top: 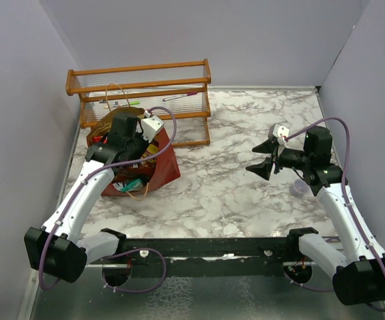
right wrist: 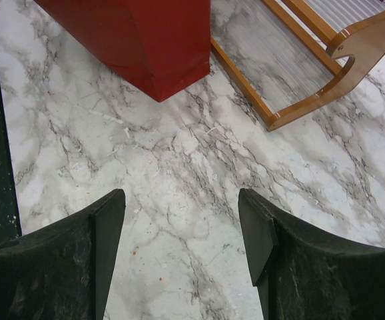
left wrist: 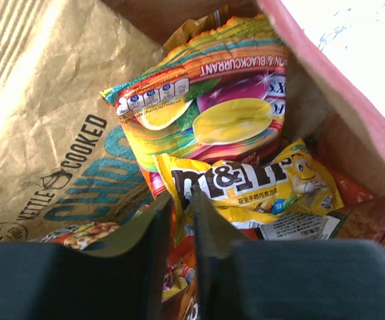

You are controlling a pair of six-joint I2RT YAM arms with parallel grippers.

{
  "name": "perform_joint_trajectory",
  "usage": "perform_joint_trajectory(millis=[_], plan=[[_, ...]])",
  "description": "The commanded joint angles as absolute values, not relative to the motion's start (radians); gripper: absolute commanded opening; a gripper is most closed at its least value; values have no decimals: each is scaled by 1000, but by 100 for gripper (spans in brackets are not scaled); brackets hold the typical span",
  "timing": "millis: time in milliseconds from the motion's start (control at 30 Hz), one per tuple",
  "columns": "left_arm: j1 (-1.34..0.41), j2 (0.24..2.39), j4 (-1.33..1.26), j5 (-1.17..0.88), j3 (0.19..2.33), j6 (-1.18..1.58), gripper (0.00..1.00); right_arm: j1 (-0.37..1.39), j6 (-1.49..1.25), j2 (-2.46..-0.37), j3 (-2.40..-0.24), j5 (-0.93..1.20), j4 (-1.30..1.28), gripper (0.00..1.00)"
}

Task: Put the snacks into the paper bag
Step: Place the snack in the paper bag, then reset both arms

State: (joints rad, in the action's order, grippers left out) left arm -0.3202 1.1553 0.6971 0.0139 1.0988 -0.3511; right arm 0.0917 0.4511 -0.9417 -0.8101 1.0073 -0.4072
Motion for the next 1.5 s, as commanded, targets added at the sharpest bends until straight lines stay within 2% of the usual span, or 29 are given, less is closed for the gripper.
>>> perform_joint_trajectory(millis=[0,100,233,467,700,833,967,1100,1467], plan=[[-314,1153,734,79,1118,-360,31,97,468,-937,-799,991,-382,69],[-315,1147,737,82,1147,-362,44,97,468,-936,-800,992,-382,69],[-315,1125,700,88,1172,-353,56,97,466,-936,-800,992,-383,69],[-302,1077,604,98,1180,-317,70,97,463,-937,-801,981,-381,69],[-242,995,497,98,1121,-248,79,97,438,-971,-820,875,-379,76],[-218,948,461,125,1108,-223,86,96,402,-979,-823,719,-344,100],[-179,915,400,211,1079,-153,90,94,351,-1001,-833,511,-310,99],[-150,888,346,317,1054,-130,99,89,304,-1000,-837,428,-282,99],[-89,814,342,275,1038,-97,99,85,212,-948,-822,250,-196,99]])
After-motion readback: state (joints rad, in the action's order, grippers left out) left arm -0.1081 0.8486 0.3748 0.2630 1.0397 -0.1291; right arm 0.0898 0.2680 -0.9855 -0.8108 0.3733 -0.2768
